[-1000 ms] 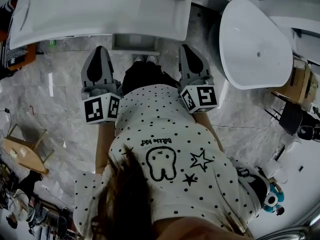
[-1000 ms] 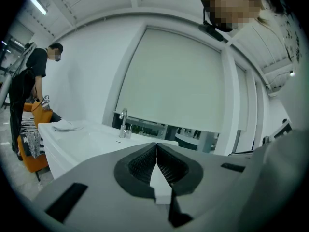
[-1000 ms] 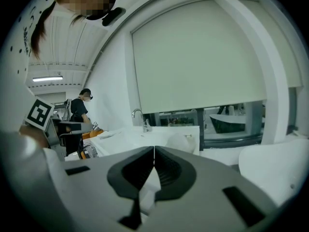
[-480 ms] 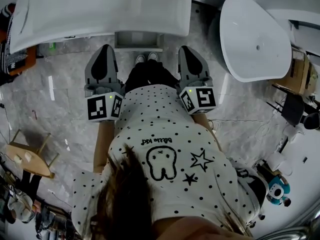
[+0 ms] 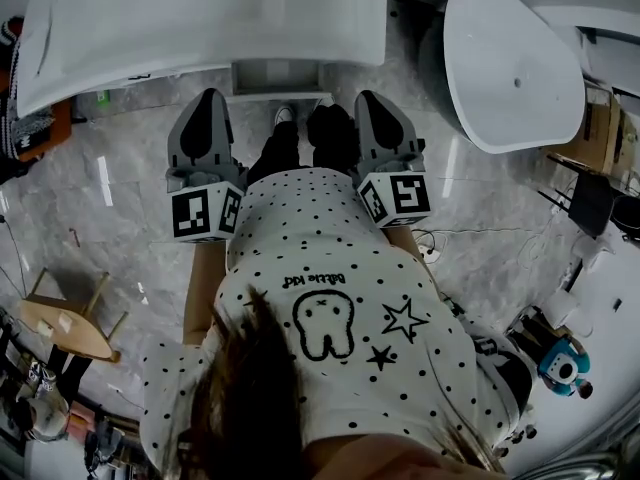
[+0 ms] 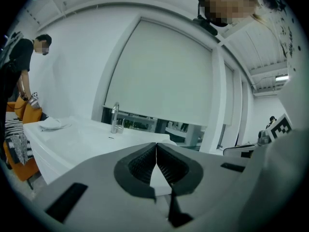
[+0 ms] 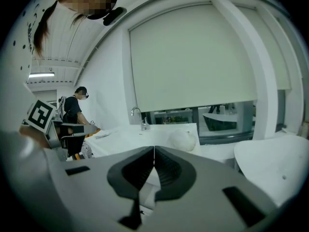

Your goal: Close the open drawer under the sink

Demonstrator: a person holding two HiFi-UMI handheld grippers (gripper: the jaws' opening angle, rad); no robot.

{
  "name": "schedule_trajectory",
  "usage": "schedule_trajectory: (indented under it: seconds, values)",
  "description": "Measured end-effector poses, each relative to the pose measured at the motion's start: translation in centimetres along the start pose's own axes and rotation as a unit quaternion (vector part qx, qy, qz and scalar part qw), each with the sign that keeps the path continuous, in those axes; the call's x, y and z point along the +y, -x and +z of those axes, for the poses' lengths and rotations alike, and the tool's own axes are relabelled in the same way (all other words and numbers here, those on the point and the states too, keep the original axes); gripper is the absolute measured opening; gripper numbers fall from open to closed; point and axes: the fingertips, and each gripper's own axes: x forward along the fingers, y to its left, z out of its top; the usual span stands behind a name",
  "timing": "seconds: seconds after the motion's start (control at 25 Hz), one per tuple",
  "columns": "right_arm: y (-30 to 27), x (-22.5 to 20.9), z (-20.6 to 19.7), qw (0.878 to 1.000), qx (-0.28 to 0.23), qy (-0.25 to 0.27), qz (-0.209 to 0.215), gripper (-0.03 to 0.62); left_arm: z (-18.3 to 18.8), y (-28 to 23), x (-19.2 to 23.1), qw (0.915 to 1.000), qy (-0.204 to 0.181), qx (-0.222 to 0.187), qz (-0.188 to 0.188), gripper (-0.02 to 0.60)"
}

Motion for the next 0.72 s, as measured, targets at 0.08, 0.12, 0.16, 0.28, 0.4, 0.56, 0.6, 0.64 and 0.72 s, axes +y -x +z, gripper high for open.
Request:
schedule_trajectory:
  seconds: [0.08, 0.12, 0.16, 0.28, 0.4, 0.56, 0.6, 0.64, 0.72]
  values:
    - [0.0, 0.0, 0.1, 1.0, 0.0, 0.001, -0.002, 0.014, -0.2, -0.1, -0.1, 1.0, 0.002, 0.003, -0.004, 0.008]
    - [0.0, 0.0, 0.1, 1.0, 0.0, 0.002, -0.003, 0.014, -0.2, -0.2, -0.2, 1.0, 0.004, 0.004, -0.006, 0.008]
    - [0.0, 0.0, 0.1, 1.0, 0.001, 0.003, -0.003, 0.014, -0.2, -0.2, -0.3, 0.9999, 0.006, 0.004, -0.008, 0.008]
    - [0.0, -0.1, 0.4, 1.0, 0.0, 0.008, -0.005, 0.014, -0.1, -0.4, -0.4, 0.9999, 0.01, 0.002, -0.009, 0.008]
    - [0.0, -0.4, 0.7, 1.0, -0.003, 0.004, -0.009, 0.014, -0.1, -0.5, -0.3, 0.9999, 0.013, 0.002, -0.006, 0.008]
    - [0.1, -0.4, 0.8, 1.0, -0.003, 0.003, -0.01, 0.014, -0.3, -0.3, -0.4, 0.9999, 0.014, 0.006, -0.005, 0.008]
    - [0.0, -0.4, 0.8, 1.0, -0.003, 0.003, -0.009, 0.014, -0.6, -0.3, -0.3, 0.9999, 0.014, 0.008, -0.004, 0.008]
    - [0.0, -0.4, 0.8, 1.0, -0.003, 0.002, -0.009, 0.014, -0.9, -0.3, -0.2, 0.9999, 0.013, 0.011, -0.003, 0.008]
    - [0.0, -0.5, 0.7, 1.0, -0.001, 0.002, -0.01, 0.014, -1.8, -0.3, 0.1, 0.9998, 0.009, 0.017, -0.001, 0.008]
